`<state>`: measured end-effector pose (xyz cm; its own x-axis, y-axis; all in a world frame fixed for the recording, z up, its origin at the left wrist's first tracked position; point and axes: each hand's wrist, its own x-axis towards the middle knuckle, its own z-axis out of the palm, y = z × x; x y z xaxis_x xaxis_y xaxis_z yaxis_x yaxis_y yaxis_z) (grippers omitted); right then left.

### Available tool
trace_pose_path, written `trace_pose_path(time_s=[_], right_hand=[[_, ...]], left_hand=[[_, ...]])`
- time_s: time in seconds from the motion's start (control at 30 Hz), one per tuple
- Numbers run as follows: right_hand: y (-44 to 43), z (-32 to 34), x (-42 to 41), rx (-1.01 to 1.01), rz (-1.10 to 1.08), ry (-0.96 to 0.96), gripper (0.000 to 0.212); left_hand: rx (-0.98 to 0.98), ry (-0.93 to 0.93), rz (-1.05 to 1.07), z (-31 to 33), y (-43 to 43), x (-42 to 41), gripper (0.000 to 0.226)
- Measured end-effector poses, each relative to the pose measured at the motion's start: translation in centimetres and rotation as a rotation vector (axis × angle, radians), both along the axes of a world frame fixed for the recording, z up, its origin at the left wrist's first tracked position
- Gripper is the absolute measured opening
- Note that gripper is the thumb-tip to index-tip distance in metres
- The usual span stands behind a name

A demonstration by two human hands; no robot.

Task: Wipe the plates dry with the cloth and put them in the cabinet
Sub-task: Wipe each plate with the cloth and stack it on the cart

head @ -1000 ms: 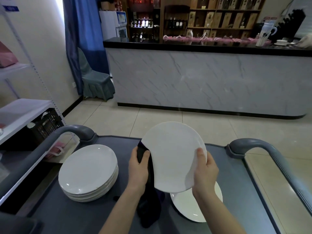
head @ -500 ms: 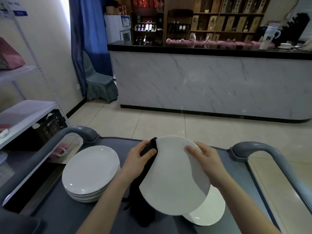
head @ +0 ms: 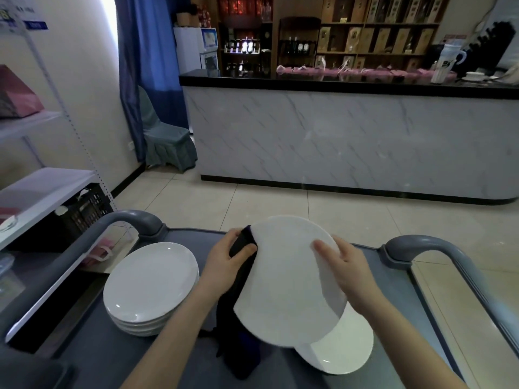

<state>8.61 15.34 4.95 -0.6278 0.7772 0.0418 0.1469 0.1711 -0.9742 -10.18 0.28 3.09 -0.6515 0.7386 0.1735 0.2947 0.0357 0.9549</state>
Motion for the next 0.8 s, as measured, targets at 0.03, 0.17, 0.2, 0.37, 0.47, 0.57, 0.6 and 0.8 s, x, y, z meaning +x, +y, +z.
trace_pose_path(time_s=[0.03, 0.17, 0.2, 0.37, 0.47, 0.57, 0.6, 0.8], right_hand=[[0.3, 0.3, 0.0, 0.027, 0.088, -0.063, 0.017], [0.3, 0.8, -0.3, 0.038, 0.158, -0.077, 0.020], [0.2, 0.8, -0.4, 0.026, 0.107, -0.035, 0.020], [-2.6, -0.9, -2.1, -0.183, -0.426, 0.287, 0.023], [-4.7, -1.9, -2.9, -0.233, -0.536, 0.368, 0.025], [-3.7, -2.3, -1.9, -0.186, -0.381, 0.259, 0.017], [-2.7, -2.2, -1.4, -0.143, -0.302, 0.212, 0.010], [1.1, 0.5, -0.1, -0.087, 0.264, -0.070, 0.025]], left_hand=[[-0.057, 0.034, -0.082, 0.4, 0.0, -0.2, 0.015], [-0.099, 0.025, -0.102, 0.6, 0.2, 0.0, 0.011], [-0.068, 0.010, -0.043, 0.4, 0.1, 0.1, 0.011], [0.157, -0.326, 0.251, -1.5, 0.5, 2.8, 0.026], [0.200, -0.424, 0.371, -2.7, 0.8, 4.5, 0.024], [0.214, -0.405, 0.335, -2.8, 0.1, 4.0, 0.025], [0.213, -0.377, 0.314, -2.7, -0.1, 3.4, 0.025], [0.019, -0.056, -0.092, 0.2, -0.9, 0.3, 0.023]])
